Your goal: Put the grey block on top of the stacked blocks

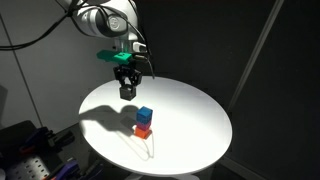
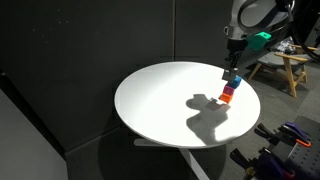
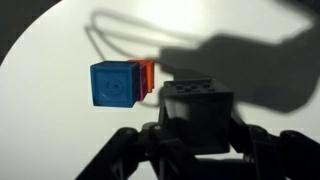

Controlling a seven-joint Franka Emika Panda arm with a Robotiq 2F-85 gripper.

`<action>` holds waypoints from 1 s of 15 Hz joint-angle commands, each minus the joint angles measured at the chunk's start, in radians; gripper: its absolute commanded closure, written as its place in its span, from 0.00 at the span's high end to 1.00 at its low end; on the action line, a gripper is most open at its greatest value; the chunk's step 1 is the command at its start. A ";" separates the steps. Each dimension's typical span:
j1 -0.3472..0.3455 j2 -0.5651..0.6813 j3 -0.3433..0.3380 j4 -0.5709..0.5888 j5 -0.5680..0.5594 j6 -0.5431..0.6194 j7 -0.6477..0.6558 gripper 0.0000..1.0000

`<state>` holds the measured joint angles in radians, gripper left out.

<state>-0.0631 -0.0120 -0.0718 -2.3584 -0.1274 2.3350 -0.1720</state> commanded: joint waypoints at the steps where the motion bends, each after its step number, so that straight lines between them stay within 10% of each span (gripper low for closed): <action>1: -0.018 -0.027 -0.014 0.017 0.006 -0.047 0.037 0.30; 15: -0.065 0.097 -0.064 0.133 0.028 -0.044 0.139 0.30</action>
<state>-0.1180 0.0389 -0.1312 -2.2877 -0.1189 2.3201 -0.0523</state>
